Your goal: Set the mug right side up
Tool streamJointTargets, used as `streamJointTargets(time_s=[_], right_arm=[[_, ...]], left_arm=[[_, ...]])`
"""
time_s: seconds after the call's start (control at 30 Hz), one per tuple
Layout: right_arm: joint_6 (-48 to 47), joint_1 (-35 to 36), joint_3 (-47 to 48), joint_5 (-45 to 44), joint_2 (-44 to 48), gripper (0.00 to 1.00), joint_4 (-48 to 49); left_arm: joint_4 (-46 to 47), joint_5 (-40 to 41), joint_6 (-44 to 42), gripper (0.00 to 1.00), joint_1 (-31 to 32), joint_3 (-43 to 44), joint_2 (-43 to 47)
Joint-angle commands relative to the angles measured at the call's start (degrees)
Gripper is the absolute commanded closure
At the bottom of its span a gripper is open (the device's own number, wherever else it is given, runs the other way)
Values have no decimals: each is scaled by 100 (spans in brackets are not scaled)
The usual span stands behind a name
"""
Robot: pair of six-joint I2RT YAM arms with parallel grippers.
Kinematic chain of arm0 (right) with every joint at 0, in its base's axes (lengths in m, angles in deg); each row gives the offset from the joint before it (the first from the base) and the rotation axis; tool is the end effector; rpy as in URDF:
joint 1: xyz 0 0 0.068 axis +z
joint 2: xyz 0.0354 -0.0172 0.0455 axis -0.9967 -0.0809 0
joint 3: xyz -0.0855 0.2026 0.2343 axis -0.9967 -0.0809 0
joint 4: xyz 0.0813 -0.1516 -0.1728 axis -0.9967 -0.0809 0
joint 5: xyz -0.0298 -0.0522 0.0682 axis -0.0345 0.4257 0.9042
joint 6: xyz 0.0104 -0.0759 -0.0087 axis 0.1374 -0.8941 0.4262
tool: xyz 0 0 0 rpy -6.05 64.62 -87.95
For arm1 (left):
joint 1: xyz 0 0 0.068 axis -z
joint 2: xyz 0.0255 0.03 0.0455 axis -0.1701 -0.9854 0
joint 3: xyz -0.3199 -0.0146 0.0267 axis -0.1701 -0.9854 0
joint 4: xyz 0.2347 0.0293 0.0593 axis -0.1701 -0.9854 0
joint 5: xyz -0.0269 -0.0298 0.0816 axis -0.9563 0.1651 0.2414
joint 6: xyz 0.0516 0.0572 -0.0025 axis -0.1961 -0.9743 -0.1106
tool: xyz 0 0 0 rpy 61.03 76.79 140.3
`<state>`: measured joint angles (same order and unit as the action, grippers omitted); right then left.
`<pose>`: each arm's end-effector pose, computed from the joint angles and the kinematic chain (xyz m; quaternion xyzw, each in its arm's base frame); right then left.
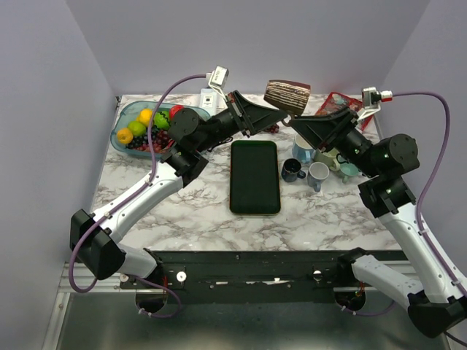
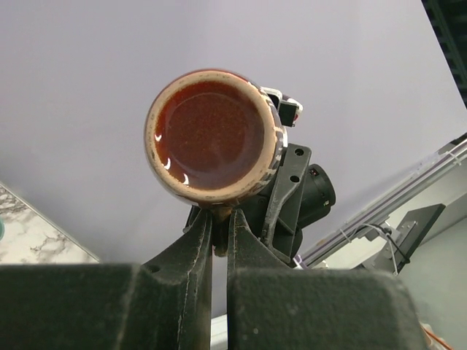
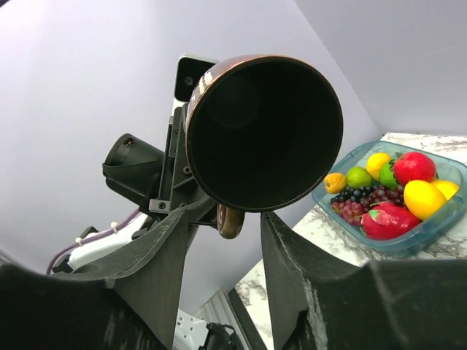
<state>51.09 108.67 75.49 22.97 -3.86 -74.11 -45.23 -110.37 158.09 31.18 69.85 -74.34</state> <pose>0.1384 0.0916 0.5079 -0.0628 0.5682 0.5862 0.5741 0.2148 -0.2259 0.5220 0.0602 0.5466 -0.7520 0.3634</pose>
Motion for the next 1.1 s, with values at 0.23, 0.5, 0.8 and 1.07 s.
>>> streamJointTargets(time_s=[0.23,0.5,0.8,1.07], right_arm=[[398,42,-4,118,-183,62,586],[908,33,-145,-40,-288,66,902],[1418,33,-311,-4,-393,75,1096],[1191,33,-267,-154,-288,99,798]], left_arm=[[444,-7,214,100,69,-89,-23],[532,186,66,100,192,-238,-58],[171,494,-533,100,350,-265,30],[49,477,-629,100,350,-282,47]])
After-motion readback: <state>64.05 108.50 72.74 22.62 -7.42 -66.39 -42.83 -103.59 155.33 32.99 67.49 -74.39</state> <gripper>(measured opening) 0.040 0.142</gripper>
